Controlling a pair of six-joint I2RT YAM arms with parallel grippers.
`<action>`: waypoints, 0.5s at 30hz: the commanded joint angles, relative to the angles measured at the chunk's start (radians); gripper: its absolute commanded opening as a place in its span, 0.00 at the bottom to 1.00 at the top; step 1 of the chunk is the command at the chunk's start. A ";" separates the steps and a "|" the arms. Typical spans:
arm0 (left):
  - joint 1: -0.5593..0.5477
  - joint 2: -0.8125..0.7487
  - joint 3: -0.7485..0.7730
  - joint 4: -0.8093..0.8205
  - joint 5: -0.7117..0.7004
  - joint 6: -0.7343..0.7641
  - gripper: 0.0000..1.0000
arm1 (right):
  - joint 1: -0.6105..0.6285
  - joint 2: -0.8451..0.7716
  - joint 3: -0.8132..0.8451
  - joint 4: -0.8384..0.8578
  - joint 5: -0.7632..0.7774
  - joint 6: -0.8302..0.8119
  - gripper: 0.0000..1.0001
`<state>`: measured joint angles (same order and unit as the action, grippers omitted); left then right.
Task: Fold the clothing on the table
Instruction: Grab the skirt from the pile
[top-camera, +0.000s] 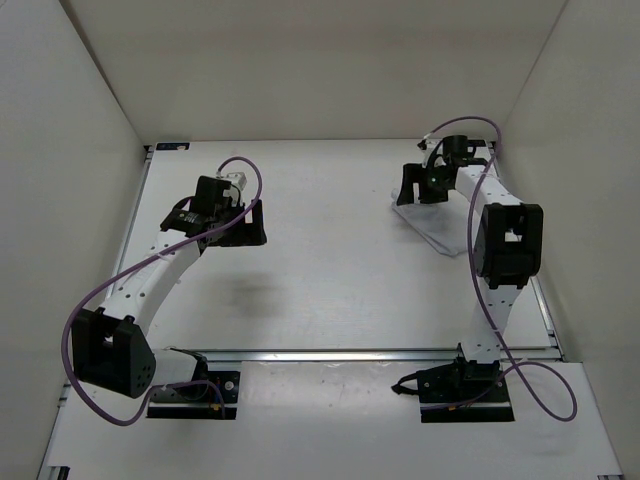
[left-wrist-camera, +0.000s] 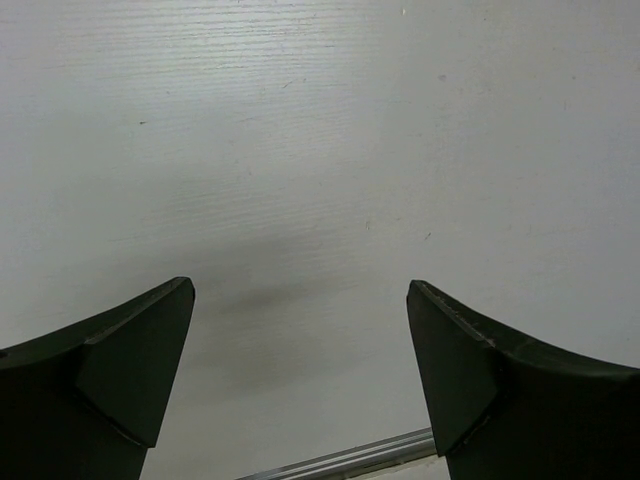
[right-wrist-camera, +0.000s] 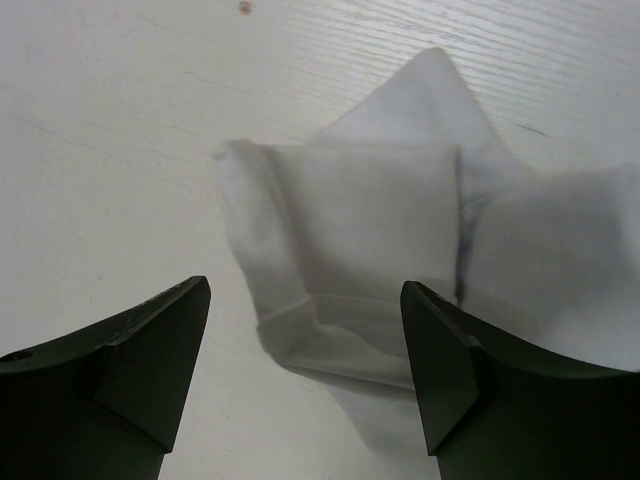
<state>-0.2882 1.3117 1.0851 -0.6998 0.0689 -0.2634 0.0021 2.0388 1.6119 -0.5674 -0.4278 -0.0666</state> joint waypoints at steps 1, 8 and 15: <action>0.004 -0.035 0.001 0.005 0.025 -0.011 0.99 | 0.035 -0.043 0.010 0.046 -0.040 -0.047 0.75; 0.003 -0.028 -0.001 0.017 0.023 -0.011 0.99 | 0.087 -0.037 -0.018 0.047 0.058 -0.073 0.73; 0.018 -0.028 0.006 0.010 0.022 0.006 0.99 | 0.099 0.007 0.017 0.035 0.222 -0.038 0.00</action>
<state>-0.2848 1.3117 1.0851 -0.6987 0.0784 -0.2695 0.1059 2.0411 1.5970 -0.5522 -0.3027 -0.1165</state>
